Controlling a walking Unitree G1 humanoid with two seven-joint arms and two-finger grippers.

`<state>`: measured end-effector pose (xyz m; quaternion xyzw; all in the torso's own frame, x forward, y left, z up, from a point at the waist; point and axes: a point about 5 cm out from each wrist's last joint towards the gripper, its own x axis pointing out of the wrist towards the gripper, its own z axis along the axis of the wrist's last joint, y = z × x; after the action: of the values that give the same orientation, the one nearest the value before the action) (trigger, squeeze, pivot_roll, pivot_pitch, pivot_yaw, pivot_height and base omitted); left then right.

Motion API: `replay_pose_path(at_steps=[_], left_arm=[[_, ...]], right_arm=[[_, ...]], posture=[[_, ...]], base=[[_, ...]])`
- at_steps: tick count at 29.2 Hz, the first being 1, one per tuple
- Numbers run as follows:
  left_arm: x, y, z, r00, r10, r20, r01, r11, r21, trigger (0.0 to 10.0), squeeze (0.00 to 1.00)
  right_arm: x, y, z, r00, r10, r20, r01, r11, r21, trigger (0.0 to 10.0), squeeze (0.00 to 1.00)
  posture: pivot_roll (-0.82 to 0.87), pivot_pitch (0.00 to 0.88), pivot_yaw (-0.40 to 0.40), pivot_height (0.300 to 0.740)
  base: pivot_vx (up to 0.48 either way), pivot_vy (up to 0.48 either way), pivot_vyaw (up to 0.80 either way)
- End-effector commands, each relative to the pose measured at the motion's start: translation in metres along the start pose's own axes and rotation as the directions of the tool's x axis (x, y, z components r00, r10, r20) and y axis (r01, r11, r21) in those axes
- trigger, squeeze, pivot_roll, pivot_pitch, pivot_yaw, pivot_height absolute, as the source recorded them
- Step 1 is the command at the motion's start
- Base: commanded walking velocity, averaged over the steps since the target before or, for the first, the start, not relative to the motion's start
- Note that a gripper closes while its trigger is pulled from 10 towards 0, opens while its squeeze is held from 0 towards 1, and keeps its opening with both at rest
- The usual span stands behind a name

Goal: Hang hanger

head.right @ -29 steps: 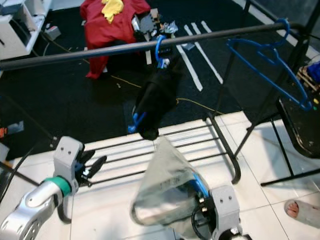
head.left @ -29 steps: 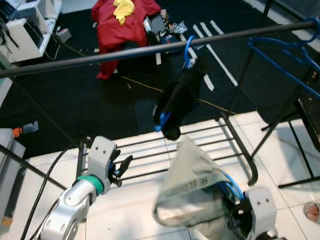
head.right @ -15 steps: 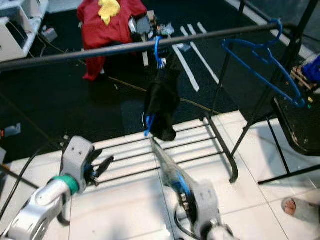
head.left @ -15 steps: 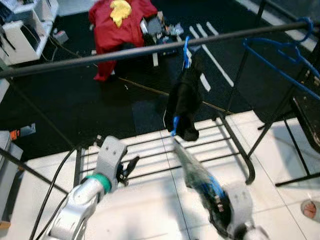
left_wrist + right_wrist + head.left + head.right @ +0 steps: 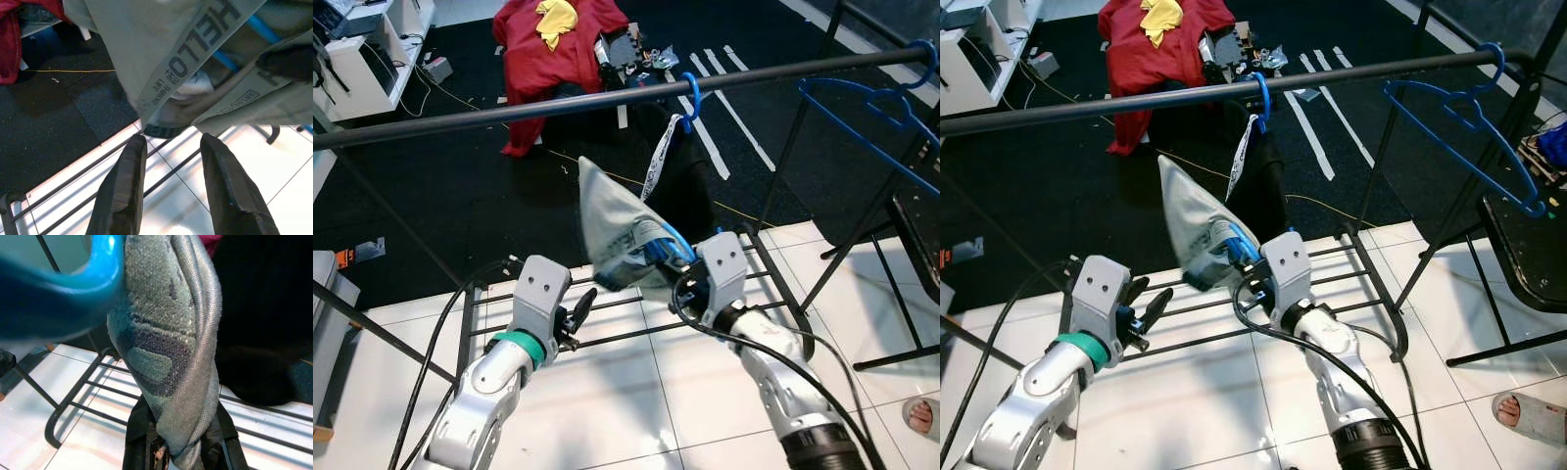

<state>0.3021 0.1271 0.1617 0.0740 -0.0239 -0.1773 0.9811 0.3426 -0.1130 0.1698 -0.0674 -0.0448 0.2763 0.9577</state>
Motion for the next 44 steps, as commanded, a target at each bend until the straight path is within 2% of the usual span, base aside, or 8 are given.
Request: replay_pose_path(at_steps=[1, 5, 9, 15, 21, 32, 42, 44], left_arm=[[-0.004, 0.001, -0.007, 1.000, 0.013, -0.025, -0.013, 1.000, 0.000, 10.0, 0.00], [-0.003, 0.000, -0.006, 1.000, 0.013, -0.022, -0.013, 1.000, 0.000, 10.0, 0.00], [0.003, -0.007, 0.003, 1.000, -0.015, 0.011, 0.015, 1.000, 0.003, 10.0, 0.00], [0.000, -0.015, 0.015, 0.993, -0.098, 0.065, 0.095, 0.995, 0.039, 10.0, 0.00], [-0.010, -0.023, 0.016, 0.982, -0.175, 0.071, 0.170, 0.983, 0.074, 10.0, 0.00], [-0.017, -0.023, 0.010, 0.984, -0.171, 0.044, 0.164, 0.978, 0.125, 10.0, 0.00], [-0.017, -0.022, 0.002, 0.992, -0.125, 0.002, 0.125, 0.991, 0.041, 10.0, 0.00], [-0.019, -0.016, -0.021, 0.993, -0.046, -0.107, 0.042, 0.998, -0.039, 10.0, 0.00]], right_arm=[[0.007, 0.004, 0.005, 1.000, -0.007, 0.020, 0.006, 1.000, 0.010, 0.0, 0.00], [0.014, 0.002, 0.013, 0.998, -0.038, 0.040, 0.037, 0.999, 0.022, 0.0, 0.00], [0.035, -0.030, 0.071, 0.984, -0.105, 0.144, 0.098, 0.993, 0.059, 0.0, 0.00], [0.040, -0.056, 0.089, 0.981, -0.148, 0.126, 0.147, 0.989, 0.015, 0.0, 0.00], [0.045, -0.052, 0.090, 0.994, -0.061, 0.089, 0.064, 0.997, -0.034, 0.0, 0.00], [0.037, 0.002, 0.023, 0.999, 0.031, -0.010, -0.030, 0.996, 0.081, 0.0, 0.00], [0.003, 0.027, -0.014, 0.999, 0.025, -0.025, -0.023, 0.998, 0.057, 0.0, 0.00], [-0.029, 0.036, -0.061, 0.990, -0.044, -0.134, 0.055, 0.995, 0.079, 0.0, 0.00]], posture=[[-0.26, 0.189, 0.144, 0.740], [-0.26, 0.187, 0.146, 0.740], [-0.27, 0.182, 0.155, 0.740], [-0.28, 0.185, 0.152, 0.740], [-0.26, 0.188, 0.144, 0.740], [-0.24, 0.197, 0.140, 0.740], [-0.25, 0.197, 0.145, 0.740], [-0.25, 0.200, 0.151, 0.740]], base=[[0.000, 0.000, 0.00], [0.000, 0.000, 0.00], [0.000, 0.000, 0.00], [0.000, 0.000, 0.00], [0.000, 0.000, 0.00], [0.000, 0.000, 0.00], [0.000, 0.000, 0.00], [0.000, 0.000, 0.00]])
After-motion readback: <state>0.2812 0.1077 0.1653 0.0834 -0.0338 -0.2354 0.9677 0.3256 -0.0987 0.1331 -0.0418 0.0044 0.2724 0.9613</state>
